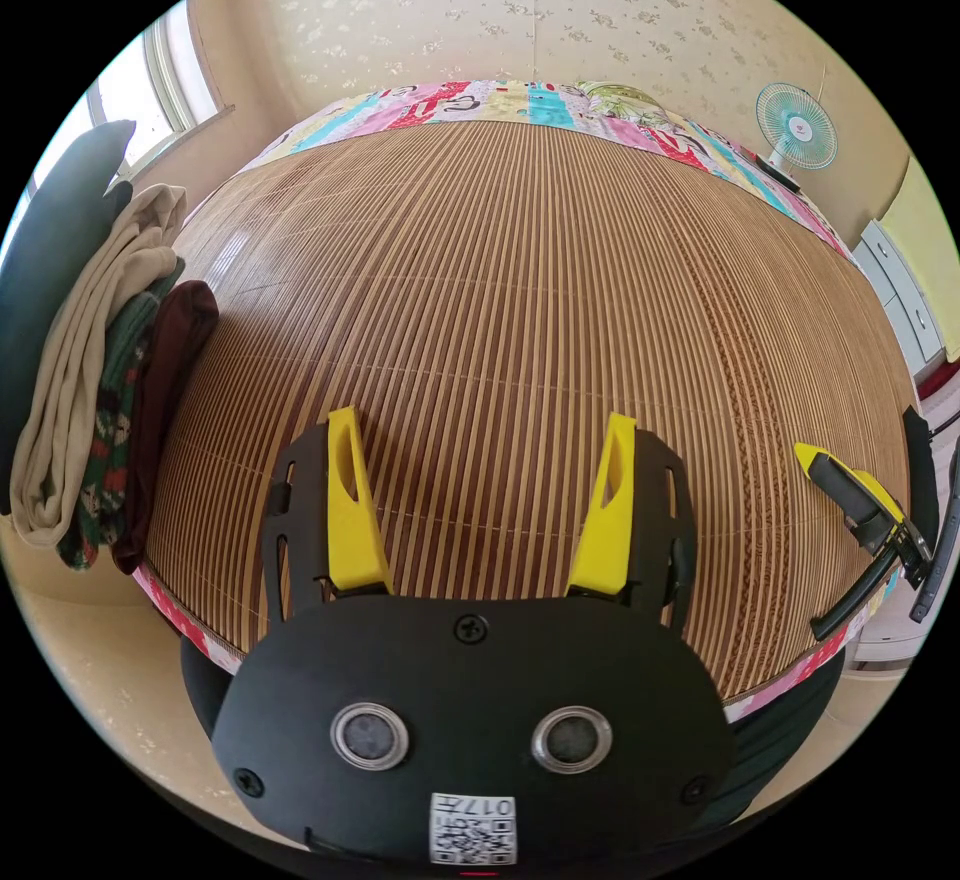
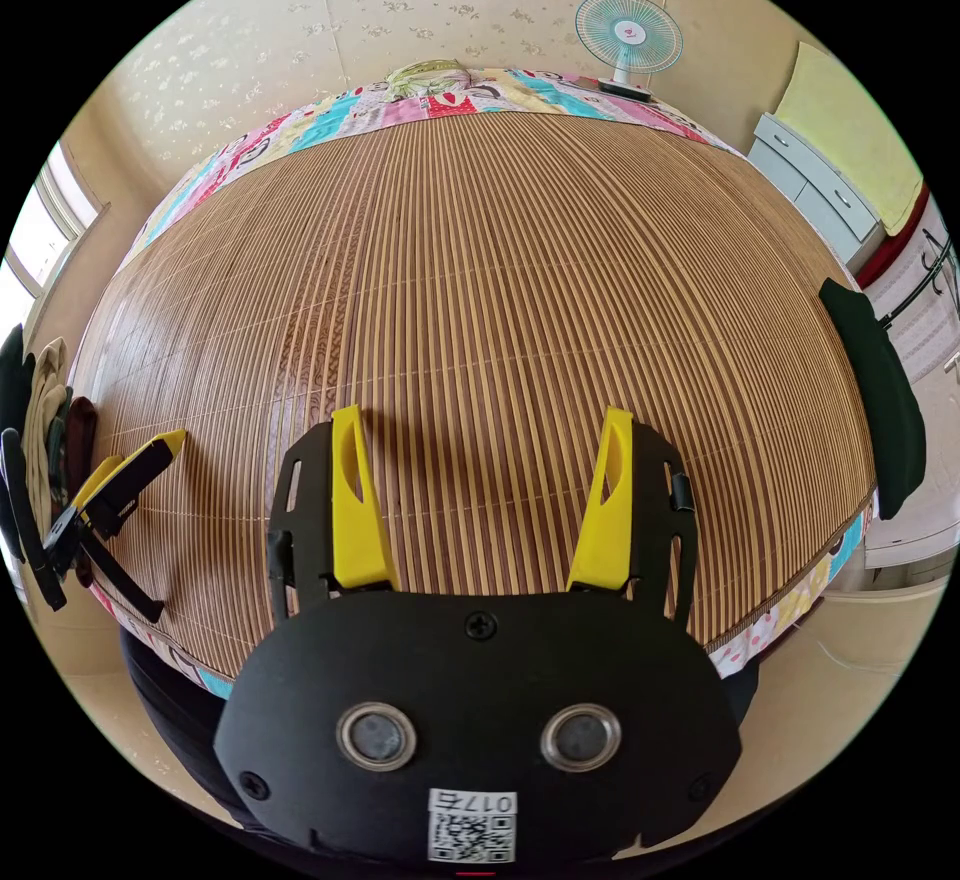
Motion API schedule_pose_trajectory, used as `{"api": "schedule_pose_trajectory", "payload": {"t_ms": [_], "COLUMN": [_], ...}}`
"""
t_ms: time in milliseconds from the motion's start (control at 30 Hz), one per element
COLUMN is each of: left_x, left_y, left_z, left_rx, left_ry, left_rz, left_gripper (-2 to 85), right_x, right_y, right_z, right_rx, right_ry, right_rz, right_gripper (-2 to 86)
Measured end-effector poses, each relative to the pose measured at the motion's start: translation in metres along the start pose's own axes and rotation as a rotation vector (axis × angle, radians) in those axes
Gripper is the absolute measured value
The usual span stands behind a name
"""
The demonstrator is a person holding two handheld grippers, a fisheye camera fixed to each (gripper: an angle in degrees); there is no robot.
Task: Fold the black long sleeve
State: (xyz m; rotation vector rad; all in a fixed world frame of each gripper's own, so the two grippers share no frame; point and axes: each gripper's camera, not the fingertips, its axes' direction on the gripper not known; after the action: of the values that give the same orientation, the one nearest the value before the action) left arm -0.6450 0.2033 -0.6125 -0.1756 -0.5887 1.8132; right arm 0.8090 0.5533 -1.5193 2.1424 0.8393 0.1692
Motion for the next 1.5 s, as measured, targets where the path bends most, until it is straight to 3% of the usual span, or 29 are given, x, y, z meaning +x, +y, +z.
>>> {"api": "schedule_pose_trajectory", "payload": {"t_ms": [1500], "left_x": [-0.0013], "left_y": [0.0006], "left_z": [-0.0009], "left_rx": [0.0], "left_ry": [-0.001], "left_rz": [-0.003], "left_gripper": [31.2], "right_x": [0.0009], "right_y": [-0.0021], "right_z": [0.001], "right_rx": [0.0], "right_ry": [0.002], "right_rz": [0.006], "right_gripper": [30.7]}}
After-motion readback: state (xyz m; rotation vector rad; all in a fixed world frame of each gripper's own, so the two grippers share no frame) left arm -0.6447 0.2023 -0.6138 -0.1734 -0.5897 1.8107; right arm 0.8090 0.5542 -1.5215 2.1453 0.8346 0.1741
